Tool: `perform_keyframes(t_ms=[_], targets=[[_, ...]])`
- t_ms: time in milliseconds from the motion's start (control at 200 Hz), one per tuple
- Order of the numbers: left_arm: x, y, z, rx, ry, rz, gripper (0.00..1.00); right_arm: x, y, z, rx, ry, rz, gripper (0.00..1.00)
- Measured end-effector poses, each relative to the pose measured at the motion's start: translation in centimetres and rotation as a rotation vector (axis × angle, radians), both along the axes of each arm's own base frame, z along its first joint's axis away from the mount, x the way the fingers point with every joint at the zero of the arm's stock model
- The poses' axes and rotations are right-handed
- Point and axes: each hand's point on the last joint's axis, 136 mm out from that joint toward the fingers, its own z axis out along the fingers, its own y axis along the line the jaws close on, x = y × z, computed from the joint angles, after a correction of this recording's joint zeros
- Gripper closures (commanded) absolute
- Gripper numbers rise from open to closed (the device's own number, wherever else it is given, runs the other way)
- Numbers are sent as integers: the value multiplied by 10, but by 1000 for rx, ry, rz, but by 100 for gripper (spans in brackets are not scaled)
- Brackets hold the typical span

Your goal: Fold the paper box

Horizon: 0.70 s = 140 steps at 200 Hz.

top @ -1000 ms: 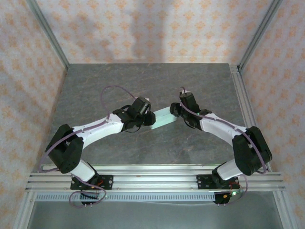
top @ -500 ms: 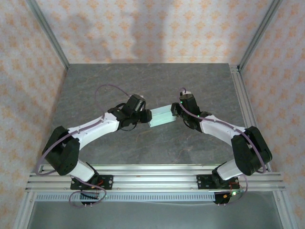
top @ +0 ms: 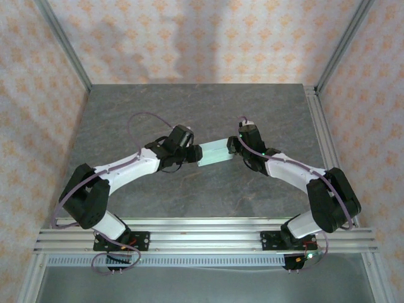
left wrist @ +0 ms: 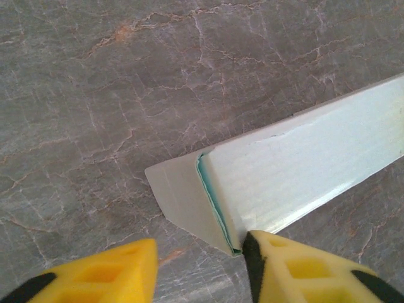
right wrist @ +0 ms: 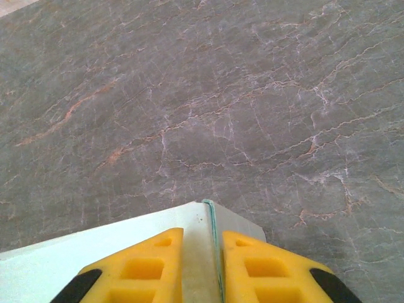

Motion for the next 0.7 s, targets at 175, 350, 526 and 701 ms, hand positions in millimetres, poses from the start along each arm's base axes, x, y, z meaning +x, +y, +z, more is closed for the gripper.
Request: perform_keyframes(t_ms=[175, 350, 526, 701], targets=[[5, 2, 0, -63, 18, -5, 37, 0, 0, 0, 0, 0, 0, 81], [18, 16, 2, -82, 14, 33, 53, 0, 0, 0, 1, 0, 0, 81], [23, 9, 1, -113, 22, 20, 73, 0, 0, 0, 1, 0, -1, 82], [25, 4, -3, -160, -1, 11, 82, 1, -2, 0, 0, -1, -9, 89]])
